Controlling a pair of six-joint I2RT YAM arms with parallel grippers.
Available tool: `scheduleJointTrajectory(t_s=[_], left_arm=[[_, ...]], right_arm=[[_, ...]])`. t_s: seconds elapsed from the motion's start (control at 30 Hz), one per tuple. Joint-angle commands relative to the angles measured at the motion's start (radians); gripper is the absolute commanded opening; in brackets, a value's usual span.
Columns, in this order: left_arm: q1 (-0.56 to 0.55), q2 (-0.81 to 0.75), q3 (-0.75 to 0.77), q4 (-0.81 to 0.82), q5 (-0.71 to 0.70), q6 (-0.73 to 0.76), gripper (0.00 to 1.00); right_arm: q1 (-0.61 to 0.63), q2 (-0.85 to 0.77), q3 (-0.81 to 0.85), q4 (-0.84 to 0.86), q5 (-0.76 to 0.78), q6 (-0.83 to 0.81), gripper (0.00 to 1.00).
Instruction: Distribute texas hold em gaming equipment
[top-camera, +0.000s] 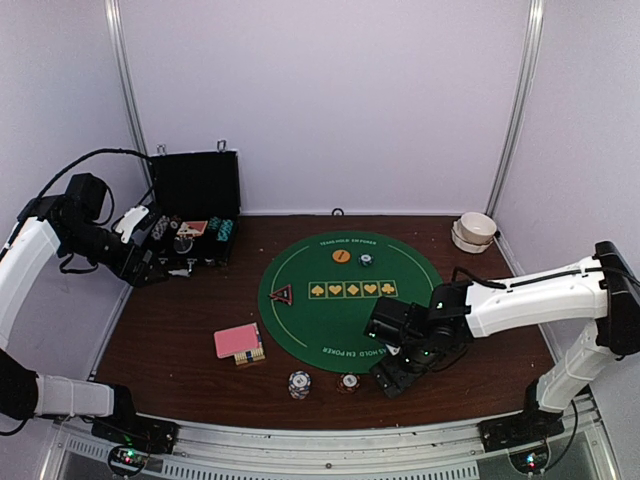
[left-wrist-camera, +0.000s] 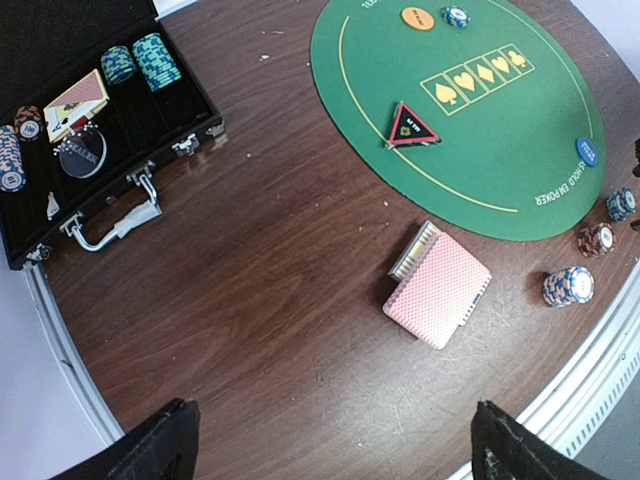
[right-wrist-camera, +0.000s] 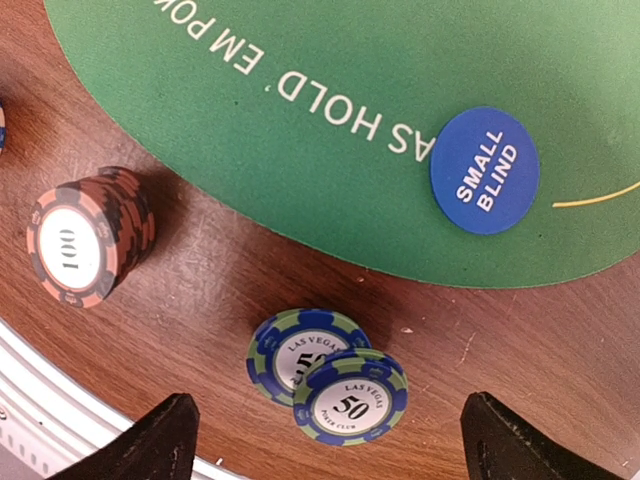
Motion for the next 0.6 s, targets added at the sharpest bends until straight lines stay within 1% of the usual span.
scheduleJointTrajectory(t_s=[0.0, 0.37, 0.57], left_arm=[[-0.005, -0.006, 0.02, -0.004, 0.012, 0.015, 0.98], [-0.005, -0.014, 0.027, -0.005, 0.012, 0.015, 0.97], [-0.004, -0.018, 0.025, -0.004, 0.013, 0.015, 0.98]], right_arm=[[0.004, 0.017, -0.026, 0.039, -0.023, 0.015, 0.95], [-0.01, 0.066, -0.056, 0.087, -0.026, 0.031, 0.92], [-0.011, 0.075, -0.051, 0.095, -0.025, 0.031, 0.85]])
